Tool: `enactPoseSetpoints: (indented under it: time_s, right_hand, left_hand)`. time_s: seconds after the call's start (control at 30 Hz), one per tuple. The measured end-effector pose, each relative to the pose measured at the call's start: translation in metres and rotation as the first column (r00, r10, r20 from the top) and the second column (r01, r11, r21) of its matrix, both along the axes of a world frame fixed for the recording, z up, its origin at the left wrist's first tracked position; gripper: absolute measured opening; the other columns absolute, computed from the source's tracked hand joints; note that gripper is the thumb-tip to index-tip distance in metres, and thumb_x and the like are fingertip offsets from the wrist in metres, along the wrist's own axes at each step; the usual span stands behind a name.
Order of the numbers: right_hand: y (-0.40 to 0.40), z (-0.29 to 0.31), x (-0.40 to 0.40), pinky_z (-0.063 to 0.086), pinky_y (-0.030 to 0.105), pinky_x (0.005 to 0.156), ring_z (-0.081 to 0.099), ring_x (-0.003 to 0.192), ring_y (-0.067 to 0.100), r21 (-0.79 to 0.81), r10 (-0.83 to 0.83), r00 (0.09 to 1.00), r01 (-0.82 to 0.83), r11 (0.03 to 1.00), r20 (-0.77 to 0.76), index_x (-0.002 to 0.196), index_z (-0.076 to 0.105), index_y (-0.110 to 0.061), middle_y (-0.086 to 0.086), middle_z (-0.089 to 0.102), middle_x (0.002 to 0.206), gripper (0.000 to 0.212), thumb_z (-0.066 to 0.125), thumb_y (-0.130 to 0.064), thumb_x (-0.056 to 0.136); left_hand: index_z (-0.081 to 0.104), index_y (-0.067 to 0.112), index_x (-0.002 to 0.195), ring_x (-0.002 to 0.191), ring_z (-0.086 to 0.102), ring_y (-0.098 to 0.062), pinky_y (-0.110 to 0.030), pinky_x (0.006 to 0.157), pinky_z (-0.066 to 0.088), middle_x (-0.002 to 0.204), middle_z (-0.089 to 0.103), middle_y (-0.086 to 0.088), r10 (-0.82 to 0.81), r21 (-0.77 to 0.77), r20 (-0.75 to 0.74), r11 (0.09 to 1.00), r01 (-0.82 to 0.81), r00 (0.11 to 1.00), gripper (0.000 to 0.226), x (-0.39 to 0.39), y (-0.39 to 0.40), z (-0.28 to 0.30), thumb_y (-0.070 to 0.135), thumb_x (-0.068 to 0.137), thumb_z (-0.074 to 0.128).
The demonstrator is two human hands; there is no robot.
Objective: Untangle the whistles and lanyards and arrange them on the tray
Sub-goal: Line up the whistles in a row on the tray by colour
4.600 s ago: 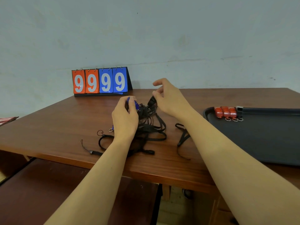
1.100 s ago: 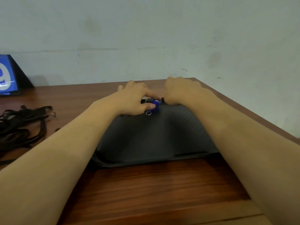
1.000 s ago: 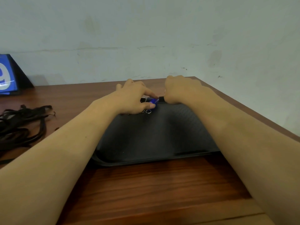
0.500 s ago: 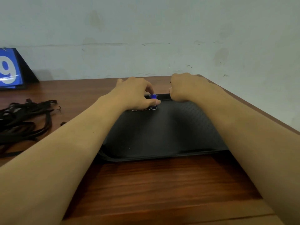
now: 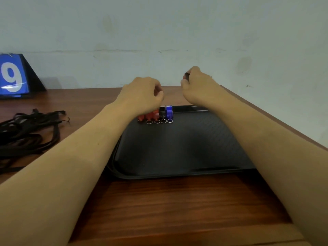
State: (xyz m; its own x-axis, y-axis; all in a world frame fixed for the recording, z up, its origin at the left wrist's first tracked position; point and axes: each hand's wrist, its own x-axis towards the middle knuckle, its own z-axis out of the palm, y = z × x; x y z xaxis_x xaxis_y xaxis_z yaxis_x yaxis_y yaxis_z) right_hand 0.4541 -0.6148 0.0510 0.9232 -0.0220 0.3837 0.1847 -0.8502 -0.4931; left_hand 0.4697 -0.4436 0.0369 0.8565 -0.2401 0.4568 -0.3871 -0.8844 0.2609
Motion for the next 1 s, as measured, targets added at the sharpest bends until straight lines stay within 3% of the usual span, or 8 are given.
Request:
enactPoseSetpoints:
  time_s: [0.13, 0.23, 0.3, 0.43, 0.57, 0.7, 0.87, 1.0]
  right_hand:
    - [0.000, 0.006, -0.005, 0.037, 0.017, 0.062, 0.047, 0.074, 0.000, 0.218, 0.075, 0.995, -0.089, 0.972, 0.073, 0.130, 0.047, -0.017, -0.004, 0.055, 0.104, 0.027, 0.038, -0.028, 0.107]
    - [0.002, 0.008, -0.003, 0.045, 0.030, 0.071, 0.047, 0.071, 0.011, 0.430, 0.084, 0.996, -0.064, 0.900, -0.028, 0.120, 0.054, -0.017, -0.003, 0.054, 0.090, 0.029, 0.032, -0.029, 0.105]
    - [0.004, 0.010, -0.002, 0.038, 0.036, 0.070, 0.042, 0.077, 0.020, 0.537, 0.106, 0.989, -0.037, 0.843, -0.098, 0.109, 0.059, -0.014, 0.005, 0.051, 0.090, 0.027, 0.034, -0.021, 0.102]
    - [0.003, 0.007, -0.004, 0.041, 0.032, 0.069, 0.044, 0.081, 0.021, 0.477, 0.201, 0.965, -0.098, 0.873, -0.171, 0.118, 0.062, 0.002, 0.008, 0.053, 0.091, 0.036, 0.040, -0.024, 0.107]
    - [0.001, 0.005, -0.004, 0.056, 0.025, 0.070, 0.069, 0.078, 0.011, 0.442, 0.211, 0.968, -0.130, 0.887, -0.138, 0.111, 0.064, -0.010, 0.006, 0.070, 0.100, 0.029, 0.051, -0.035, 0.105]
    - [-0.001, 0.007, -0.008, 0.062, 0.027, 0.073, 0.077, 0.076, 0.012, 0.494, 0.192, 0.975, -0.116, 0.862, -0.107, 0.115, 0.059, -0.013, 0.008, 0.073, 0.102, 0.027, 0.062, -0.036, 0.099]
    - [-0.001, 0.013, -0.018, 0.062, 0.034, 0.084, 0.077, 0.079, 0.017, 0.477, 0.255, 0.924, -0.095, 0.874, -0.284, 0.085, 0.057, -0.018, 0.008, 0.071, 0.093, 0.016, 0.065, -0.023, 0.098]
    - [-0.003, 0.004, -0.015, 0.062, 0.035, 0.082, 0.076, 0.079, 0.017, 0.363, 0.207, 0.873, -0.037, 0.931, -0.442, 0.105, 0.059, -0.006, 0.014, 0.074, 0.091, 0.014, 0.059, -0.019, 0.101]
  left_hand:
    - [0.074, 0.024, 0.100, 0.089, 0.066, -0.017, -0.042, 0.085, 0.057, 0.093, 0.070, 0.007, 0.020, -0.108, 0.088, 0.994, -0.010, 0.996, 0.024, -0.002, 0.004, 0.002, 0.028, 0.090, 0.052]
    - [0.074, 0.022, 0.102, 0.092, 0.066, -0.017, -0.037, 0.081, 0.055, 0.097, 0.071, 0.004, 0.053, -0.133, 0.127, 0.990, -0.036, 0.990, 0.024, -0.001, 0.005, 0.001, 0.026, 0.092, 0.052]
    - [0.073, 0.021, 0.104, 0.092, 0.065, -0.017, -0.033, 0.077, 0.051, 0.098, 0.071, 0.004, 0.067, -0.138, 0.144, 0.989, -0.048, 0.987, 0.025, 0.000, 0.006, 0.001, 0.025, 0.092, 0.052]
    - [0.074, 0.021, 0.103, 0.091, 0.065, -0.017, -0.031, 0.074, 0.048, 0.097, 0.071, 0.003, 0.079, -0.145, 0.164, 0.988, -0.055, 0.983, 0.025, 0.000, 0.006, 0.001, 0.025, 0.092, 0.052]
    - [0.074, 0.022, 0.100, 0.089, 0.065, -0.016, -0.034, 0.078, 0.054, 0.093, 0.071, 0.006, 0.085, -0.154, 0.164, 0.986, -0.059, 0.983, 0.024, 0.002, 0.008, -0.003, 0.027, 0.090, 0.053]
    - [0.074, 0.022, 0.098, 0.088, 0.065, -0.016, -0.034, 0.076, 0.053, 0.092, 0.071, 0.007, 0.121, -0.196, 0.178, 0.977, -0.085, 0.977, 0.024, 0.005, 0.011, -0.004, 0.027, 0.090, 0.052]
    - [0.072, 0.022, 0.097, 0.086, 0.064, -0.019, -0.033, 0.072, 0.052, 0.092, 0.072, 0.005, 0.242, -0.246, 0.182, 0.950, -0.194, 0.953, 0.024, 0.004, 0.025, -0.004, 0.029, 0.090, 0.051]
    - [0.072, 0.023, 0.098, 0.087, 0.065, -0.022, -0.033, 0.073, 0.049, 0.095, 0.072, 0.004, 0.288, -0.260, 0.124, 0.933, -0.249, 0.949, 0.023, 0.007, 0.029, -0.010, 0.031, 0.090, 0.052]
